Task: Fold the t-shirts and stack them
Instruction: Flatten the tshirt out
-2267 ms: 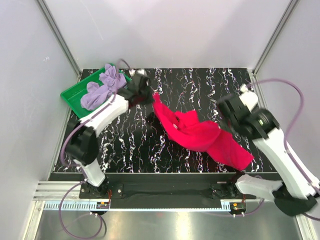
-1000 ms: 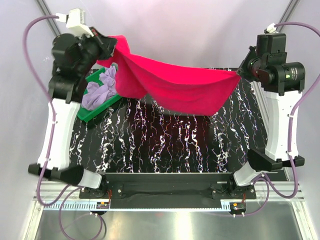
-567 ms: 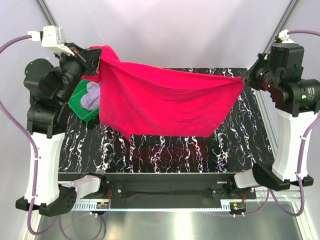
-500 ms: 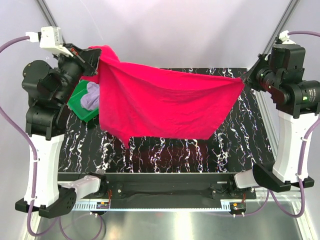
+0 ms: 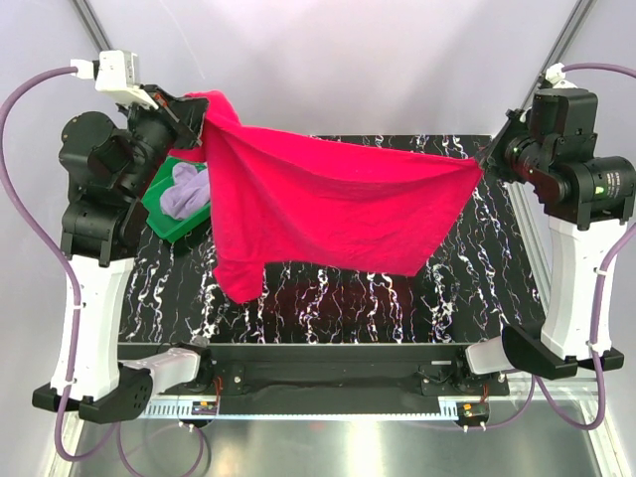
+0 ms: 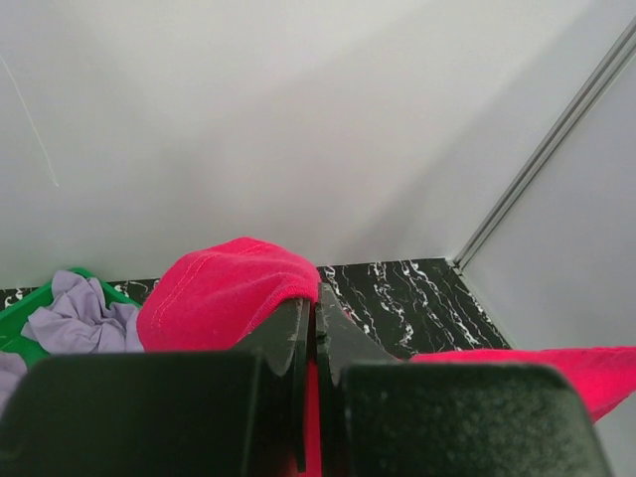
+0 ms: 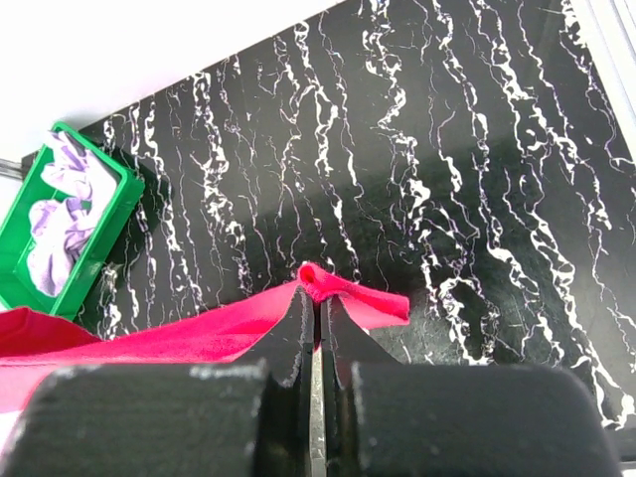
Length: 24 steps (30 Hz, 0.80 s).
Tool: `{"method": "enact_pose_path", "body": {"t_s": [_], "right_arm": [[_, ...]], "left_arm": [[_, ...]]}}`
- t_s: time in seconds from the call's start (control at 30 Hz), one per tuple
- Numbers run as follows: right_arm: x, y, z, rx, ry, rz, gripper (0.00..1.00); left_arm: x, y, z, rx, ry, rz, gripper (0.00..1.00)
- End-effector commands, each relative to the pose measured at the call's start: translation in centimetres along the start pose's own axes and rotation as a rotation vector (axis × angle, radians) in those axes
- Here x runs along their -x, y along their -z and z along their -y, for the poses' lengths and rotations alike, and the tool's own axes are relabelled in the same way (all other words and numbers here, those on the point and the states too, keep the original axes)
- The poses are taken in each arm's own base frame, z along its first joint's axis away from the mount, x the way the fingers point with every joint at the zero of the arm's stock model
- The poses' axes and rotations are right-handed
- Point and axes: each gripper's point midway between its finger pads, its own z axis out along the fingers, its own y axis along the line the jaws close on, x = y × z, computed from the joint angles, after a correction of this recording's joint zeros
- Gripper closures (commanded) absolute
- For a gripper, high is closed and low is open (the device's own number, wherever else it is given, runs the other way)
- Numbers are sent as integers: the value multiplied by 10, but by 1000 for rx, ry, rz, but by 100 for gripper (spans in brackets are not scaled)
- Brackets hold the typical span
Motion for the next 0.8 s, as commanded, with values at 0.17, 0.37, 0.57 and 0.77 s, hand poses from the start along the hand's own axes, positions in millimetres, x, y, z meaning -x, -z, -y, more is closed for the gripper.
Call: {"method": "enact_pose_path", "body": {"t_s": [0.17, 0.37, 0.57, 0.77], "right_arm": [[-14, -3, 8, -32, 32, -70, 100], [0, -50, -6, -30, 53, -85, 100], [25, -63, -12, -26, 47, -37, 100], [30, -62, 4, -53, 33, -17, 100]], "left_arm": [[29, -20, 12, -52, 10, 98, 100], [29, -69, 16, -117, 69, 135, 100], [62, -103, 38, -223, 49, 185, 100], [81, -94, 49, -278, 41, 224, 100]]}}
